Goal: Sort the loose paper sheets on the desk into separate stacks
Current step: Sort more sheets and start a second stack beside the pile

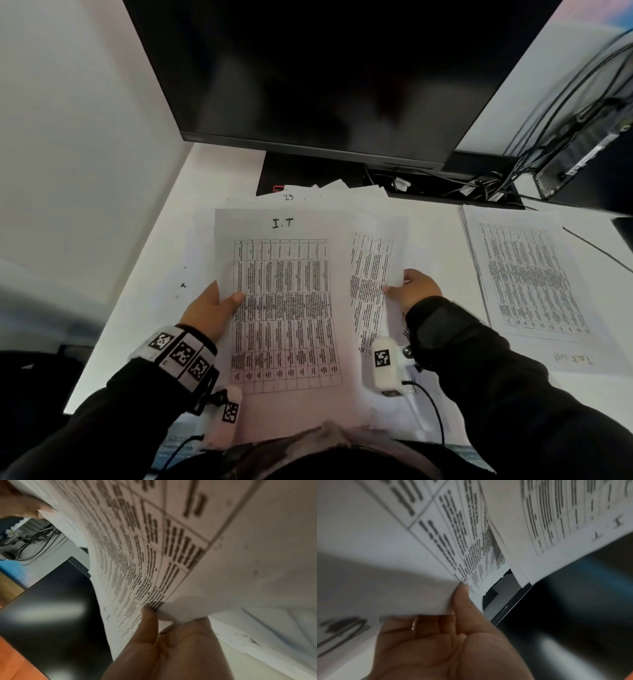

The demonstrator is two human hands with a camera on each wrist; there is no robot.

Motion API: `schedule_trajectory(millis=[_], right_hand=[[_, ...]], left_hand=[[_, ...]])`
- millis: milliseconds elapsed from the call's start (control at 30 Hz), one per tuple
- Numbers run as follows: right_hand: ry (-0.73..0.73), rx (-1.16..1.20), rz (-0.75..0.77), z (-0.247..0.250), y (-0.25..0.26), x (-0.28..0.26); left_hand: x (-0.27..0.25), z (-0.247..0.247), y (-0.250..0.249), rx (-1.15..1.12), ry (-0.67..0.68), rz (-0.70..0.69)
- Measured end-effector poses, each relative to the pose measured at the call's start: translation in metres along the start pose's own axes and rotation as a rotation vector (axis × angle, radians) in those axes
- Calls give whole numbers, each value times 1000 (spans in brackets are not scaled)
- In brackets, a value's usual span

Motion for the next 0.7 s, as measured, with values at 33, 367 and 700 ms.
schedule_trajectory(millis=[33, 367, 700], right_hand=[[-13, -6, 41, 0, 1, -2], [146, 387, 205, -8, 9, -22], [64, 214, 148, -18, -3, -7]], left_hand=[[0, -1, -2, -6, 18, 6], [0, -1, -14, -20, 27, -6], [-5, -20, -25, 199, 201, -53]])
Point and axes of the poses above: each hand's wrist, its own x-axis towards the middle knuckle, its own z-axis out of the back of the hand, y = z × x, the point moved 3 cm from there along x, towards the middle knuckle, and after that the axes turned 10 degrees about x, right-handed, at the moved point
